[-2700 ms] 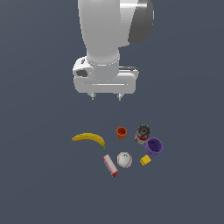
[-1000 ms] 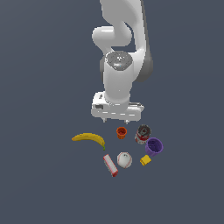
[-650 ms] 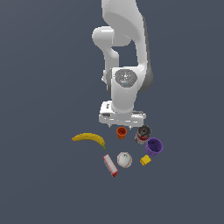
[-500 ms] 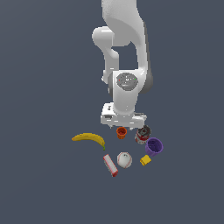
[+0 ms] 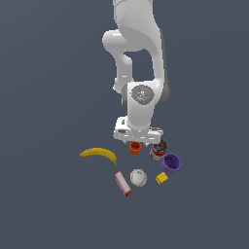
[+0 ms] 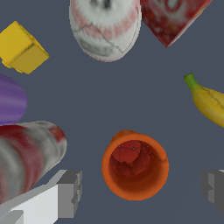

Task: Pick up a designated object from a clutter of objects.

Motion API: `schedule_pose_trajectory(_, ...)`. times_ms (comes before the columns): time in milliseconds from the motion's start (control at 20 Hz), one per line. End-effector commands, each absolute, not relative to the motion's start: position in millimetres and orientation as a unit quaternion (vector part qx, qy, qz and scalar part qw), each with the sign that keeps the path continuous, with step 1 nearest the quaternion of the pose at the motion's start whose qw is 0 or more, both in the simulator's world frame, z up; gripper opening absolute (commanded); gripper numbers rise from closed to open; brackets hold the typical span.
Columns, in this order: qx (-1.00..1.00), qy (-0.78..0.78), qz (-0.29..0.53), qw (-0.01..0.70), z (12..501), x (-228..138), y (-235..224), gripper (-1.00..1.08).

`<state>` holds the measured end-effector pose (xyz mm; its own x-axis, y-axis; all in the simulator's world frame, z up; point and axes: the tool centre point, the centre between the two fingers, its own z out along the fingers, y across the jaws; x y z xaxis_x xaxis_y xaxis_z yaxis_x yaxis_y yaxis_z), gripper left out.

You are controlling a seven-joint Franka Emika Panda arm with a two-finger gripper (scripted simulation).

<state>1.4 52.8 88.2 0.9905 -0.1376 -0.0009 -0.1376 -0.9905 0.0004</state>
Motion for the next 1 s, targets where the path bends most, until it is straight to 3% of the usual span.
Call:
schedule_pose_trajectory(0,0.998,-0.069,-0.001,0.0,84.4,1.2,52.8,1.0)
schedule_pose_trajectory(750,0.998,-0.07,0.0,0.0,38.0,0.9,53.2,1.0)
schedule_pose_trajectory(800,0.998,-0.07,0.0,0.0,38.0,0.9,53.2,-1.0)
schedule_pose_trajectory(950,0.998,-0.07,0.0,0.0,38.0,0.9,53.2,-1.0)
